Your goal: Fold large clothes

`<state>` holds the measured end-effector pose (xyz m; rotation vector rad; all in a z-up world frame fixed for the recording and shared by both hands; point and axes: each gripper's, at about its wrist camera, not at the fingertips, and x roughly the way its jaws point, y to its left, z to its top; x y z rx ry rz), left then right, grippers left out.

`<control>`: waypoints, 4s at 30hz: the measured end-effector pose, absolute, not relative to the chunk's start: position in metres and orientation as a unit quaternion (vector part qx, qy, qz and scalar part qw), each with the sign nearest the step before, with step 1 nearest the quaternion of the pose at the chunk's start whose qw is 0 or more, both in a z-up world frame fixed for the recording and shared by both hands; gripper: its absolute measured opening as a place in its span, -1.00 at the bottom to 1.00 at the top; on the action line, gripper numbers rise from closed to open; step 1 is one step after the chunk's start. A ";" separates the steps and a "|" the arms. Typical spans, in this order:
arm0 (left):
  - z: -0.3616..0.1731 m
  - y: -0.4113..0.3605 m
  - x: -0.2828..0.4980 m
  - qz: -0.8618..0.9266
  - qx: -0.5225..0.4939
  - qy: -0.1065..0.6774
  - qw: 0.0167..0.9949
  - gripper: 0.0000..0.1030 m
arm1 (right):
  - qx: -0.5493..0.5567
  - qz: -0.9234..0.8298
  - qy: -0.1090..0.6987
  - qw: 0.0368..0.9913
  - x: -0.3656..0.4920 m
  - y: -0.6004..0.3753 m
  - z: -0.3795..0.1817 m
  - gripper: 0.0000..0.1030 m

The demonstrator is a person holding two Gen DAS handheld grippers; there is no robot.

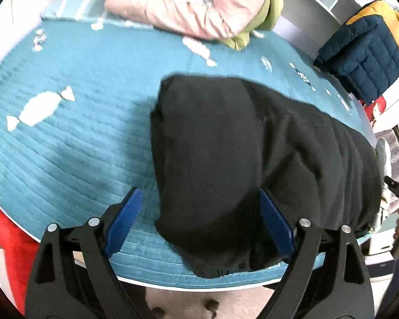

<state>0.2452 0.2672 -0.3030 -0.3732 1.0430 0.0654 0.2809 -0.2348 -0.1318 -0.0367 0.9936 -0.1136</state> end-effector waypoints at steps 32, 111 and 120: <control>-0.289 0.243 0.239 0.043 -0.170 0.474 0.863 0.77 | -0.032 0.008 0.436 0.899 0.249 -0.135 -0.097 0.50; -0.412 0.291 0.257 -0.087 -0.362 0.527 0.764 0.91 | 0.105 0.136 0.648 0.742 0.267 -0.064 -0.299 -1.00; -0.394 0.283 0.249 -0.086 -0.370 0.498 0.780 0.38 | 0.151 0.138 0.635 0.745 0.259 -0.079 -0.287 -1.00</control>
